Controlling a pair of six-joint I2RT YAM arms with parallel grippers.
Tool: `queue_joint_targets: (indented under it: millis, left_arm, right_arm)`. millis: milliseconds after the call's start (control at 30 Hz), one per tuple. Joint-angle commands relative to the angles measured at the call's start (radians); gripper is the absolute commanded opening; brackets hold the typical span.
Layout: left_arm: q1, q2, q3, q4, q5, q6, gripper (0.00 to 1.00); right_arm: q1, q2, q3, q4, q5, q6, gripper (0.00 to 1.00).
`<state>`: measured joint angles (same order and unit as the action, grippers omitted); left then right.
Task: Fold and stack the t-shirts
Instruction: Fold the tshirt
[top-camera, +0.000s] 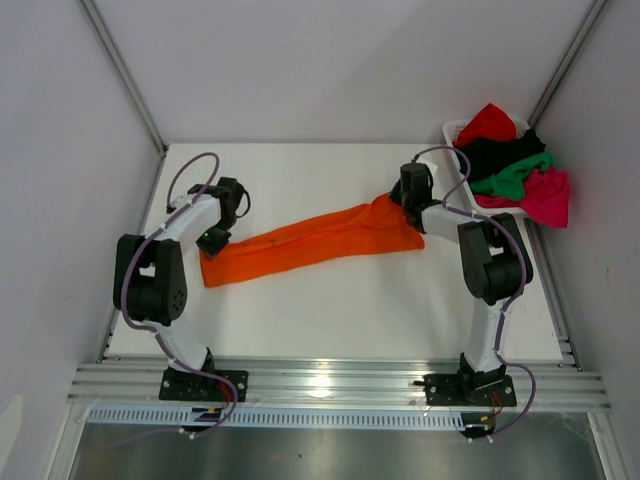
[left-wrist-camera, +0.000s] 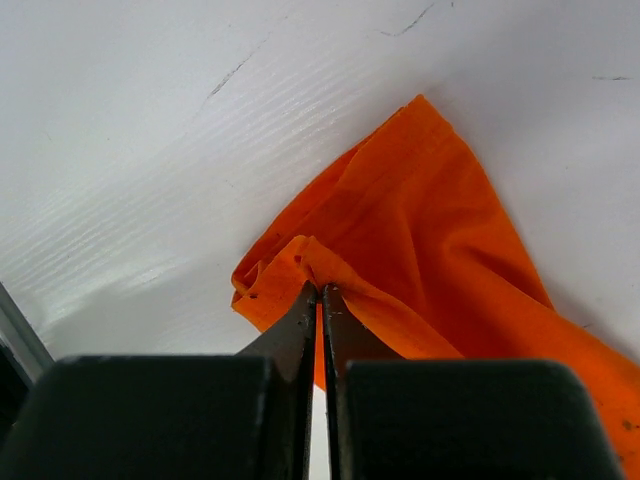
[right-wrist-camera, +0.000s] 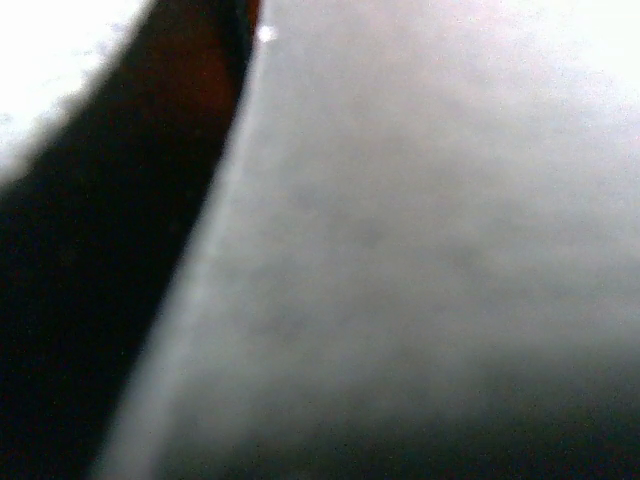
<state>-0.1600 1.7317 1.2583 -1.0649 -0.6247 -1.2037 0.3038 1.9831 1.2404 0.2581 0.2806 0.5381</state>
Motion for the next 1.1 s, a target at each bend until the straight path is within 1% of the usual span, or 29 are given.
queue_joint_targets:
  millis: [0, 433, 500, 533, 567, 600, 633, 667, 700, 733, 767, 833, 1067]
  left_arm:
    - [0.013, 0.012, 0.006, -0.01, -0.006, -0.003, 0.01]
    - [0.019, 0.008, 0.013, -0.024, -0.01, -0.007, 0.01]
    - [0.02, 0.008, 0.012, -0.021, -0.009, -0.002, 0.03]
    - [0.02, 0.003, 0.012, -0.02, -0.006, -0.002, 0.07]
    - [0.02, -0.003, 0.003, -0.02, -0.003, -0.002, 0.35]
    - [0.02, -0.02, 0.0, 0.002, 0.002, 0.004, 0.45]
    - [0.02, -0.029, -0.014, 0.02, 0.009, 0.035, 0.5]
    - [0.02, -0.041, -0.019, 0.034, 0.013, 0.045, 0.59]
    - [0.02, -0.049, -0.02, 0.052, 0.013, 0.068, 0.62]
    - [0.02, -0.07, -0.025, 0.071, 0.017, 0.091, 0.64]
    - [0.02, -0.078, -0.026, 0.081, 0.022, 0.104, 0.68]
    - [0.02, -0.101, -0.027, 0.1, 0.028, 0.139, 0.71]
    - [0.019, -0.147, -0.033, 0.115, 0.054, 0.197, 0.71]
  right_arm:
    - [0.003, 0.011, 0.007, 0.04, 0.012, -0.027, 0.0]
    - [0.003, 0.017, 0.01, 0.03, 0.028, -0.033, 0.0]
    - [0.003, 0.019, 0.008, 0.027, 0.016, -0.033, 0.0]
    - [0.003, 0.017, 0.005, 0.032, 0.009, -0.035, 0.12]
    - [0.006, 0.01, -0.008, 0.049, 0.008, -0.036, 0.18]
    - [0.006, 0.002, -0.021, 0.062, 0.012, -0.032, 0.27]
    - [0.009, -0.004, -0.031, 0.075, 0.029, -0.029, 0.39]
    - [0.009, -0.009, -0.044, 0.084, 0.035, -0.027, 0.43]
    - [0.011, -0.015, -0.045, 0.086, 0.037, -0.027, 0.47]
    - [0.011, -0.015, -0.047, 0.087, 0.035, -0.032, 0.47]
    - [0.011, -0.017, -0.048, 0.092, 0.032, -0.035, 0.48]
    - [0.012, -0.015, -0.05, 0.093, 0.025, -0.038, 0.47]
    - [0.035, -0.047, -0.078, 0.102, 0.051, -0.056, 0.46]
